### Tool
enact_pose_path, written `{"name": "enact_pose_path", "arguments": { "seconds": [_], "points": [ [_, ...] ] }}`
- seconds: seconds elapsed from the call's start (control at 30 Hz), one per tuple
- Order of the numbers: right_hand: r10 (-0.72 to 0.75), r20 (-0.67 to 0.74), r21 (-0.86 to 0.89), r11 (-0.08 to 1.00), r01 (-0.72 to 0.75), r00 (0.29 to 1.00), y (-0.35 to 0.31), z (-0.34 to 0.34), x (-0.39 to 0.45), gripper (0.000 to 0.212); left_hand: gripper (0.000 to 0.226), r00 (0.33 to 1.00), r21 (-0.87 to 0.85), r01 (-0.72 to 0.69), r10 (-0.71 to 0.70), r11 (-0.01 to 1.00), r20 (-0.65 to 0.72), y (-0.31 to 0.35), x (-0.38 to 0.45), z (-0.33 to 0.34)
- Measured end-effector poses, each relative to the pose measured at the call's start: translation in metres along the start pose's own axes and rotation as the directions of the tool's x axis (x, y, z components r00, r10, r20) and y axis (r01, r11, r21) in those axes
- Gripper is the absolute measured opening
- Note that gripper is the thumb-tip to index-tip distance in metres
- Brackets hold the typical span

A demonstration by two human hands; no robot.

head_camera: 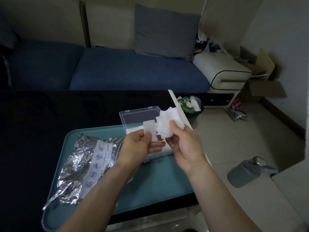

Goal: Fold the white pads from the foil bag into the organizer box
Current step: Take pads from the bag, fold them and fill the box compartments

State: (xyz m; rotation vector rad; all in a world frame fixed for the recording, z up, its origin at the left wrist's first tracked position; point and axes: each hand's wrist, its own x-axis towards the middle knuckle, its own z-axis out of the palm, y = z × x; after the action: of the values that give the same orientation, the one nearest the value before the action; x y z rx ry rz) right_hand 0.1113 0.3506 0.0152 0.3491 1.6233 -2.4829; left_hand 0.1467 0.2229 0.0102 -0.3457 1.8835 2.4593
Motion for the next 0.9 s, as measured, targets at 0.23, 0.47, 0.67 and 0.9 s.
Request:
{"name": "enact_pose_path", "arguments": {
  "seconds": [0.23,0.47,0.67,0.9],
  "points": [
    [-0.18,-0.082,-0.308,0.94,0.147,0.98,0.012,0.007,-0.007,0.008,0.027,0.965,-0.016,0.089,-0.082,0.996,0.249,0.003,-0.004,0.002],
    [-0.243,0.026,-0.467,0.854,0.227,0.97,0.006,0.01,-0.014,0.037,0.043,0.981,-0.144,0.166,-0.15,0.975,0.12,0.01,0.001,-0.004],
    [-0.027,-0.043,-0.14,0.99,0.021,0.999,-0.003,0.005,-0.007,0.026,0.036,0.993,-0.012,0.02,-0.021,1.0,-0.119,0.003,0.003,-0.005],
    [-0.297,0.047,-0.528,0.803,0.276,0.954,0.01,0.006,-0.012,0.018,0.02,0.992,-0.204,0.109,-0.12,0.973,-0.047,0.01,-0.003,0.001]
  ]
}}
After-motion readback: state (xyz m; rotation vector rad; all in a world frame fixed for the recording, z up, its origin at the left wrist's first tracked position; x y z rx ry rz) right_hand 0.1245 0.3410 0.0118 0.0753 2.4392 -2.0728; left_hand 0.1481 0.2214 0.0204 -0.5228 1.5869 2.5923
